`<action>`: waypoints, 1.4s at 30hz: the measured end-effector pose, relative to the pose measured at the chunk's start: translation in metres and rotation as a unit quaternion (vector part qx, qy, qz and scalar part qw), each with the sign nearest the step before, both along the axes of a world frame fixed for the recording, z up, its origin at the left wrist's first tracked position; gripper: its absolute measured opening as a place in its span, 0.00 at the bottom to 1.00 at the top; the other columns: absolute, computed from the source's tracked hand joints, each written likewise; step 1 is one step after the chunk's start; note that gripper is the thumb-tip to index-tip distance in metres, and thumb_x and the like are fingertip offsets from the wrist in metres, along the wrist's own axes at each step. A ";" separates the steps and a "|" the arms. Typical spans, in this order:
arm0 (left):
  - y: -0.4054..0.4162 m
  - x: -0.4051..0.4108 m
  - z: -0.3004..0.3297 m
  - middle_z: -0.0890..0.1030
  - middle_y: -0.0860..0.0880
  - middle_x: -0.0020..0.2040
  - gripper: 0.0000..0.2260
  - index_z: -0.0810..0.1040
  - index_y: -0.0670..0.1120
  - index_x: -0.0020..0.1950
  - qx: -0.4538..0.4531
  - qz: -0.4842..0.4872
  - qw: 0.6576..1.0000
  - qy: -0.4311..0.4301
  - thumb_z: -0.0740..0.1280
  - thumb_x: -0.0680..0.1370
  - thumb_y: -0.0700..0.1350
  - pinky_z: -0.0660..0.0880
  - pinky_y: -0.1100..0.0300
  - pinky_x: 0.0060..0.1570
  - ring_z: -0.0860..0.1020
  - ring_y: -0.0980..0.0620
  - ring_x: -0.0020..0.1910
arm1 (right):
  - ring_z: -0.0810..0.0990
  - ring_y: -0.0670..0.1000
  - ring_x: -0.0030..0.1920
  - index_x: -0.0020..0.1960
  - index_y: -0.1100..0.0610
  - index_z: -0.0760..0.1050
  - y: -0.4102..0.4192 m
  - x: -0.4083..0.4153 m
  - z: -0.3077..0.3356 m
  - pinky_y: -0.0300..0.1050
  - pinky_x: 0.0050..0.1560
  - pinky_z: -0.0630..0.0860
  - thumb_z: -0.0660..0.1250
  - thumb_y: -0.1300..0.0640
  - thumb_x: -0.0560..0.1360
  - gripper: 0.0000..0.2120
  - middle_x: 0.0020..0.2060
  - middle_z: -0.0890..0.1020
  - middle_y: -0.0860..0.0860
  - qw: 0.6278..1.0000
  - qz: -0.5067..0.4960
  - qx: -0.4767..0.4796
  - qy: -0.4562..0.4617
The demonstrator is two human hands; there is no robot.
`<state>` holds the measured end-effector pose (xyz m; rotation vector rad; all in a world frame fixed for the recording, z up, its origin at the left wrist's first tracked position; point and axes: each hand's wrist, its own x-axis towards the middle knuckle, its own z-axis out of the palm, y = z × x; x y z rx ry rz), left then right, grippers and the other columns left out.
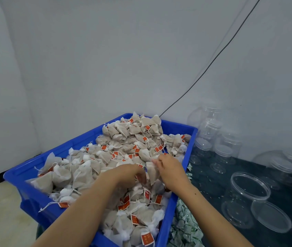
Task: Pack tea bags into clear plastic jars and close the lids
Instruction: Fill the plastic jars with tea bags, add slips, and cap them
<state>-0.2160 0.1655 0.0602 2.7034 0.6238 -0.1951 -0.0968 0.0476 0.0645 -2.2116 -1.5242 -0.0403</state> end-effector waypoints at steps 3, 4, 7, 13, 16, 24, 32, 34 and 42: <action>0.004 -0.005 0.002 0.72 0.57 0.55 0.21 0.77 0.56 0.56 -0.016 -0.017 0.999 0.030 0.65 0.73 0.32 0.75 0.63 0.48 0.72 0.58 0.50 | 0.68 0.45 0.37 0.33 0.48 0.60 -0.001 0.000 -0.002 0.36 0.35 0.61 0.56 0.56 0.83 0.19 0.34 0.67 0.45 0.998 -0.043 0.050 0.015; 0.005 -0.007 0.002 0.71 0.57 0.54 0.20 0.77 0.58 0.54 -0.011 -0.022 0.999 0.035 0.65 0.73 0.32 0.75 0.63 0.48 0.71 0.57 0.50 | 0.68 0.45 0.36 0.34 0.50 0.62 -0.001 0.001 -0.003 0.36 0.34 0.60 0.56 0.55 0.82 0.18 0.34 0.68 0.46 0.996 -0.051 0.060 0.033; 0.008 -0.008 0.000 0.73 0.55 0.51 0.13 0.79 0.54 0.51 0.026 -0.018 0.999 0.026 0.70 0.73 0.36 0.72 0.63 0.46 0.72 0.54 0.50 | 0.71 0.43 0.36 0.37 0.51 0.65 -0.003 0.002 -0.002 0.35 0.34 0.63 0.61 0.52 0.80 0.14 0.36 0.73 0.46 0.995 -0.041 0.065 0.070; 0.005 -0.007 0.008 0.77 0.61 0.35 0.07 0.77 0.49 0.37 -0.007 0.041 0.968 -0.245 0.73 0.73 0.45 0.72 0.63 0.43 0.75 0.63 0.37 | 0.75 0.46 0.38 0.58 0.47 0.65 -0.008 -0.001 0.001 0.41 0.38 0.71 0.69 0.48 0.75 0.16 0.39 0.75 0.45 0.996 0.045 -0.014 0.075; -0.003 -0.007 0.013 0.80 0.53 0.33 0.08 0.78 0.50 0.35 -0.093 0.058 0.936 -0.336 0.75 0.72 0.46 0.78 0.58 0.40 0.79 0.56 0.33 | 0.74 0.45 0.42 0.61 0.45 0.66 -0.007 -0.001 0.002 0.42 0.40 0.71 0.70 0.44 0.73 0.21 0.42 0.74 0.43 0.993 0.081 -0.040 0.074; -0.007 -0.006 0.012 0.85 0.50 0.45 0.10 0.71 0.45 0.53 -0.213 0.036 0.942 -0.258 0.69 0.76 0.36 0.80 0.62 0.43 0.83 0.54 0.43 | 0.72 0.47 0.37 0.42 0.49 0.67 -0.003 0.001 -0.005 0.41 0.32 0.63 0.65 0.48 0.77 0.09 0.33 0.72 0.44 0.999 0.033 -0.021 0.009; -0.010 -0.015 0.011 0.80 0.51 0.53 0.23 0.78 0.48 0.56 0.009 0.036 0.996 0.082 0.76 0.67 0.59 0.77 0.56 0.54 0.77 0.52 0.50 | 0.64 0.43 0.36 0.43 0.47 0.58 -0.007 0.001 -0.008 0.34 0.33 0.59 0.57 0.60 0.80 0.12 0.38 0.66 0.43 0.996 -0.035 0.074 0.038; -0.014 -0.011 0.011 0.80 0.49 0.51 0.20 0.78 0.45 0.52 0.038 0.036 0.993 0.102 0.76 0.69 0.57 0.75 0.57 0.49 0.75 0.51 0.47 | 0.63 0.42 0.36 0.48 0.49 0.57 -0.007 0.000 -0.007 0.34 0.32 0.58 0.57 0.60 0.80 0.09 0.42 0.67 0.45 0.997 -0.036 0.068 0.033; -0.010 -0.022 0.012 0.77 0.49 0.59 0.15 0.74 0.47 0.64 -0.005 0.043 0.999 0.024 0.67 0.78 0.48 0.75 0.59 0.55 0.76 0.51 0.55 | 0.67 0.44 0.40 0.46 0.53 0.69 -0.010 -0.002 -0.005 0.36 0.39 0.62 0.57 0.59 0.80 0.06 0.49 0.72 0.50 0.999 -0.036 0.034 0.011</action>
